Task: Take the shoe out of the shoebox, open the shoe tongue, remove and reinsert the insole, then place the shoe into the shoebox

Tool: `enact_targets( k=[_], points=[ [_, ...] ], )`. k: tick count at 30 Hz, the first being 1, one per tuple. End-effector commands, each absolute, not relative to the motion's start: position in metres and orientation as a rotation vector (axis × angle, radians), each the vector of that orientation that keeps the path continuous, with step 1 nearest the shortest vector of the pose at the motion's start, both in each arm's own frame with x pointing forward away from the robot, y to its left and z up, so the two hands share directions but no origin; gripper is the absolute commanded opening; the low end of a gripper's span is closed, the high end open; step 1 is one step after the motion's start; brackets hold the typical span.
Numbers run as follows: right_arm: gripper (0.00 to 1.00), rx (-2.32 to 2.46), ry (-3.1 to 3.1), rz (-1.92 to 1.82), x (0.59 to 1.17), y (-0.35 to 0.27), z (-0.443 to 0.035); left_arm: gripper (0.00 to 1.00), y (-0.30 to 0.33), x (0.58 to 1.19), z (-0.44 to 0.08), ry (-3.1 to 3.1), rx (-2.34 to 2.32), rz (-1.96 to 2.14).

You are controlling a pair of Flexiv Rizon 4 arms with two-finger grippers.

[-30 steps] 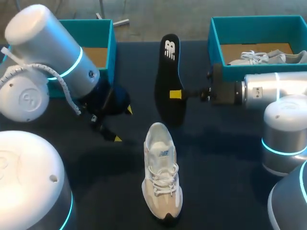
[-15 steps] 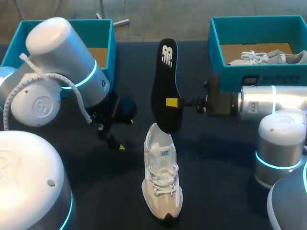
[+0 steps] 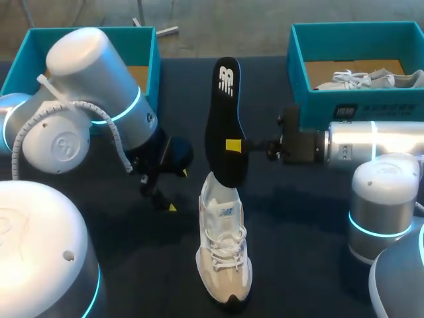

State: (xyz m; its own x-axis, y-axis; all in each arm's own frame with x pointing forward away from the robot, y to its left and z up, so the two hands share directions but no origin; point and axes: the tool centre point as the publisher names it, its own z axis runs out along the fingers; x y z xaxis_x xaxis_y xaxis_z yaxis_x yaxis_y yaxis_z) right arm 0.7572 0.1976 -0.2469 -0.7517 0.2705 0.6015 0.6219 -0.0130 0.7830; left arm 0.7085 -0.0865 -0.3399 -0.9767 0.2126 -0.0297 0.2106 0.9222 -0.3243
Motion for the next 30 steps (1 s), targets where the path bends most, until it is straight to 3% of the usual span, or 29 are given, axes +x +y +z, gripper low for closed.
enact_targets(
  k=[1,30],
  points=[
    [0.0,-0.942,-1.995,-1.829,0.757,0.201,-0.247,1.0,-0.087,0.708,-0.341,-3.075,-0.338,0.515],
    [0.0,-0.816,-1.889,-1.903,0.755,0.218,-0.267,1.0,-0.105,0.688,-0.357,-3.103,-0.206,0.435]
  ],
)
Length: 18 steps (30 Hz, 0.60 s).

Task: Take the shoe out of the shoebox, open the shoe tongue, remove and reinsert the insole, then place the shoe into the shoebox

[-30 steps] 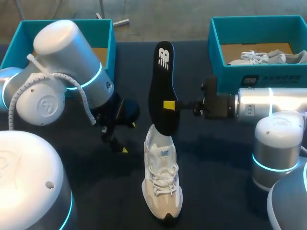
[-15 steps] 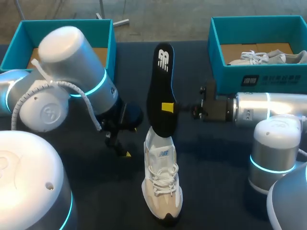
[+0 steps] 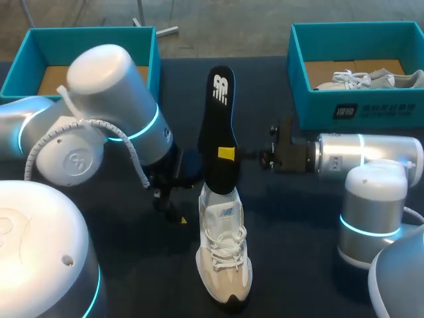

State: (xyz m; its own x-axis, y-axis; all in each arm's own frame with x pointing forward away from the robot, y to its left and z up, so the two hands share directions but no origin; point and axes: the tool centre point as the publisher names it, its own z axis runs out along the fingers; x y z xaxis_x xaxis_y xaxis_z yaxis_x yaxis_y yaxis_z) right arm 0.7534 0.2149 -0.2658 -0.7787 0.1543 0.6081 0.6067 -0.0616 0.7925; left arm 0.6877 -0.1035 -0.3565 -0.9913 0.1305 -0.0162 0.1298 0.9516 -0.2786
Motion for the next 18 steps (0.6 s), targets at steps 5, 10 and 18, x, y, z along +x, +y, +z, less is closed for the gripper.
enact_targets(
  k=[5,10,18],
  points=[
    [0.0,-0.816,-1.889,-1.903,0.755,0.218,-0.267,1.0,-0.105,0.688,-0.357,-3.103,-0.206,0.435],
    [0.0,-0.82,-1.875,-1.916,0.758,0.22,-0.271,1.0,-0.105,0.688,-0.358,-3.09,-0.209,0.442],
    [0.0,-0.819,-1.848,-1.932,0.755,0.218,-0.278,1.0,-0.106,0.691,-0.363,-3.092,-0.191,0.412]
  ],
)
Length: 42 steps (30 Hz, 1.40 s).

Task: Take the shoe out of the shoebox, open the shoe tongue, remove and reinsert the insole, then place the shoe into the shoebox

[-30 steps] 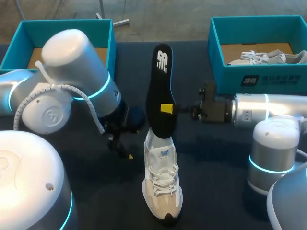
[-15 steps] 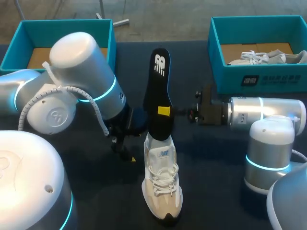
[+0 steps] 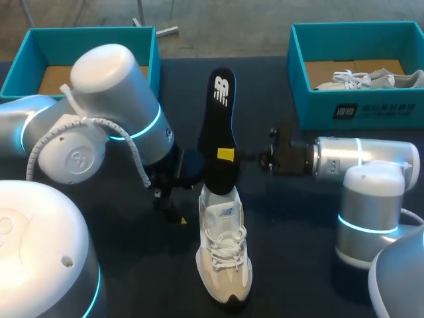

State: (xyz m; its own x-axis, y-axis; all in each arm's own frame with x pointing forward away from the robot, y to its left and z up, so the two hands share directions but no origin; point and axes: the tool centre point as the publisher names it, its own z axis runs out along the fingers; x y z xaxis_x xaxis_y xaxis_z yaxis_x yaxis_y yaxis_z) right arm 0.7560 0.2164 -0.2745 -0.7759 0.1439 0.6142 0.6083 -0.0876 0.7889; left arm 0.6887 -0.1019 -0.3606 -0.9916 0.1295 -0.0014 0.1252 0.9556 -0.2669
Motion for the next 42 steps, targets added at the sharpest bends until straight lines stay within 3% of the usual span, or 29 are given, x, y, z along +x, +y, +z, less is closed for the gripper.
enact_targets(
  k=[1,42],
  points=[
    [0.0,-0.819,-1.845,-1.933,0.754,0.217,-0.278,1.0,-0.106,0.691,-0.364,-3.093,-0.185,0.411],
    [0.0,-0.69,-1.774,-1.832,0.739,0.225,-0.304,1.0,-0.106,0.691,-0.364,-3.093,-0.185,0.411]
  ],
)
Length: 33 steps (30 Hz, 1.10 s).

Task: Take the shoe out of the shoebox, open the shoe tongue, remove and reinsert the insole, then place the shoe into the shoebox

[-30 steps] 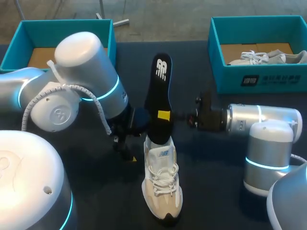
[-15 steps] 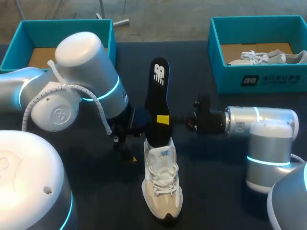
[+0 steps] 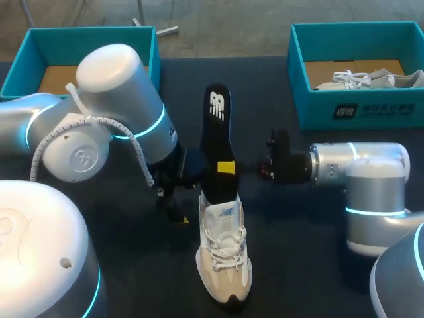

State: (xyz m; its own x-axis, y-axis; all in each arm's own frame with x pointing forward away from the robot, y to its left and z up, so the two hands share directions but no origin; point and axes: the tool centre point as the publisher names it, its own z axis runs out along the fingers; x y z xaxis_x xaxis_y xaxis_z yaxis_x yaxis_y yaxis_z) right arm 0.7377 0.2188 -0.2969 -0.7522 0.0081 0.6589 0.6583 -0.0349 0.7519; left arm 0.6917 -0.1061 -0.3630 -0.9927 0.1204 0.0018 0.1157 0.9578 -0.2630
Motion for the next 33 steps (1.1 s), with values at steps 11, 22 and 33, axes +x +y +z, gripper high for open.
enact_targets(
  k=[11,22,33],
  points=[
    [0.0,-0.681,-1.787,-1.796,0.73,0.227,-0.309,1.0,-0.106,0.691,-0.364,-3.093,-0.185,0.411],
    [0.0,-0.698,-1.82,-1.787,0.723,0.223,-0.308,1.0,-0.106,0.691,-0.364,-3.093,-0.185,0.411],
    [0.0,-0.684,-1.81,-1.763,0.719,0.226,-0.319,1.0,-0.106,0.691,-0.364,-3.093,-0.185,0.411]
  ],
)
